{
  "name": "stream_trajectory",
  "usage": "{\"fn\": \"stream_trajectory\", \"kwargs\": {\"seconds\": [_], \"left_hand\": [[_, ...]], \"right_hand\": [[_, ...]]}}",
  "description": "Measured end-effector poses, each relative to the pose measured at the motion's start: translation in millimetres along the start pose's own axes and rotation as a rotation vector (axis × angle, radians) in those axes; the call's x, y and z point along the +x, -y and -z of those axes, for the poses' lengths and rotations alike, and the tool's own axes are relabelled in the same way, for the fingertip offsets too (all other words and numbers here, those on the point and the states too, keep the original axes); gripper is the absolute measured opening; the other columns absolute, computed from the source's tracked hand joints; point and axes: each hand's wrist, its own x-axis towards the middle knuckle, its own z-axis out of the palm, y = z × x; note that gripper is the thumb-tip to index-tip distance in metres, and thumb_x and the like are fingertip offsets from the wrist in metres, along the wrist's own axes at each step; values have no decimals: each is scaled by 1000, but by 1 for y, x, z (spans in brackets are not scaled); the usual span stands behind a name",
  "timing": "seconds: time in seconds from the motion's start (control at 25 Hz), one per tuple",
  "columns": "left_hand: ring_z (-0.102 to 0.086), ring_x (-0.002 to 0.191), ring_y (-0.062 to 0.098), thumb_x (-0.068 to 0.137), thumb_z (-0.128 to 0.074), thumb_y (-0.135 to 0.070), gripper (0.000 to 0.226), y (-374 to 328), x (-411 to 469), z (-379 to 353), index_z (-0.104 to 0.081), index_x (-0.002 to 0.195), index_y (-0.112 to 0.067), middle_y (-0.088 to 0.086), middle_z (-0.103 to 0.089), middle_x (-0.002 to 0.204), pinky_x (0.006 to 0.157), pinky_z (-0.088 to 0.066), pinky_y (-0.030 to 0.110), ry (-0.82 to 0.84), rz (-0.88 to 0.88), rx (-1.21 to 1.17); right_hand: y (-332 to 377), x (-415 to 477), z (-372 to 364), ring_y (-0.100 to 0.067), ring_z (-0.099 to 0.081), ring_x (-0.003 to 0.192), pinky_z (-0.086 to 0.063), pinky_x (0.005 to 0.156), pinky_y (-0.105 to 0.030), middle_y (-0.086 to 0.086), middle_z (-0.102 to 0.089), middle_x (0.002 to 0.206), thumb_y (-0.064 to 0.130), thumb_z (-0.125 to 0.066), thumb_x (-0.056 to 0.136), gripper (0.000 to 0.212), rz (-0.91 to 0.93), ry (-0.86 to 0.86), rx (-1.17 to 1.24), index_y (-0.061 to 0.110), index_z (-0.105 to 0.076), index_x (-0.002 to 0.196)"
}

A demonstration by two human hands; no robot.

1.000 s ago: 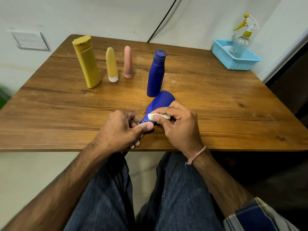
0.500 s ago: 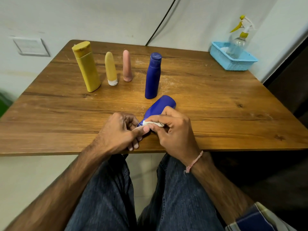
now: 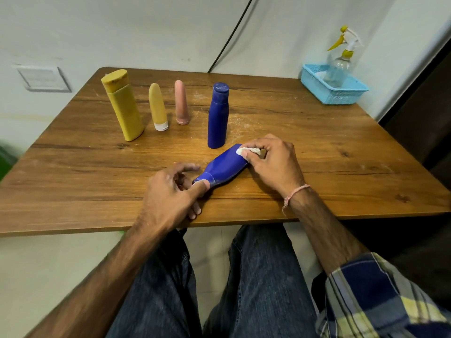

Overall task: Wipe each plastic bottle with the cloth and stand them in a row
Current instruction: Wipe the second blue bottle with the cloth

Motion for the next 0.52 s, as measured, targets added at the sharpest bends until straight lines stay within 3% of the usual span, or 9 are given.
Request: {"fn": "stream_trajectory", "kwargs": {"seconds": [0.08,0.2,0.4,0.52], "left_hand": [[-67,50,21,85,-77,-24,38,1,-4,0,-57,117,-27,4,-67,69,49,-56,34,-34,-94,103],[-64,61,11,76,-85,-28,51,5,-5,1,-49,112,-28,-7,-61,83,54,-54,26,-41,-249,308],[-64,58,11,72,-89,-30,38,6,-9,-1,-64,100,-25,-11,-65,72,51,-51,16,-174,-294,303],[-65,59,13,74,-88,-25,37,5,-12,-2,-65,104,-24,-10,-65,74,49,-55,22,-192,-276,235]], "right_hand": [[3,4,0,-13,-61,97,-52,83,-30,2,-67,103,26,-73,89,19,-18,-3,-35,26,-77,107],[4,6,1,-14,-62,97,-52,84,-30,1,-70,106,26,-73,88,16,-31,-15,-47,25,-78,103],[-4,9,7,-10,-66,83,-48,71,-19,5,-76,93,22,-74,88,11,-154,-68,56,22,-79,98],[-11,10,13,-5,-64,80,-47,68,-16,7,-75,91,23,-74,88,11,-209,-77,96,24,-79,97]]}}
